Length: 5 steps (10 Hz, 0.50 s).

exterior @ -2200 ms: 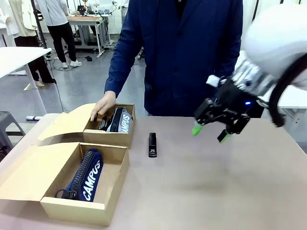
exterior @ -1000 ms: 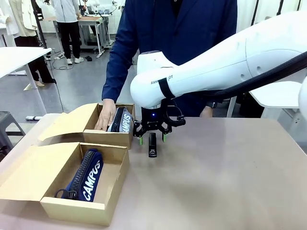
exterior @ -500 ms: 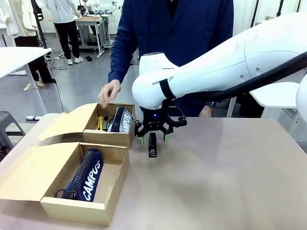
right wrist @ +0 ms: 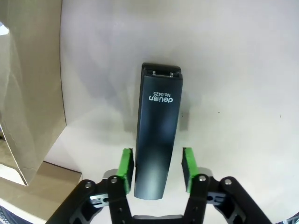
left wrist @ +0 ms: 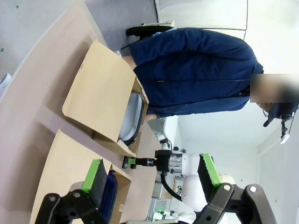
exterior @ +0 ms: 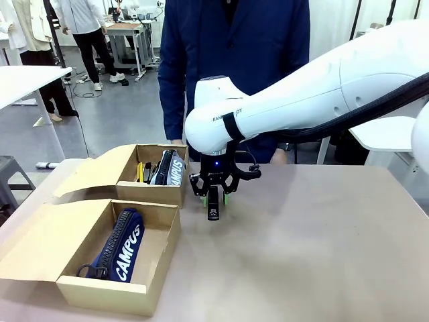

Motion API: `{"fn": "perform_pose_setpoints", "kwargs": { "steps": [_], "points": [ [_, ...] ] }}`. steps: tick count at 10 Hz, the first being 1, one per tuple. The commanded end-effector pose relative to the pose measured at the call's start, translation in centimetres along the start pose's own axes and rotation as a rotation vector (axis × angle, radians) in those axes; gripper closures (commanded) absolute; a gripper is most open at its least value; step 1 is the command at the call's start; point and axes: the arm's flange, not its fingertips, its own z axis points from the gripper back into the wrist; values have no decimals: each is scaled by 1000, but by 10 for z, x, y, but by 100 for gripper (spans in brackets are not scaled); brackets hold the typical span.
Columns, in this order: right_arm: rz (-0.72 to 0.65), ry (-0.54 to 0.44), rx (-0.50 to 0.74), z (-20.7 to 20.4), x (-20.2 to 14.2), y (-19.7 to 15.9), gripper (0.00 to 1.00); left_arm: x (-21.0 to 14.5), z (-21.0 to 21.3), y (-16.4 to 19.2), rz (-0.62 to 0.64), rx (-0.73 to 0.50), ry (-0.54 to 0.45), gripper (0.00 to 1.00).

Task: Place items inside the box.
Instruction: Pick up a Pencil pouch or Stapler and place it inside the Mailer Box closest to the robot.

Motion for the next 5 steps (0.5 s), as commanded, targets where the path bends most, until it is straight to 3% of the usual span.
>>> {"fn": "perform_pose_setpoints", "kwargs": {
  "steps": [1,5],
  "points": [
    [-21,1,12,-2,-5,-4,100,-1,1,0,1,-15,0,0],
    [-25,13,17,-1,-6,-7,100,-1,1,0,1,-15,0,0]
  ]
}}
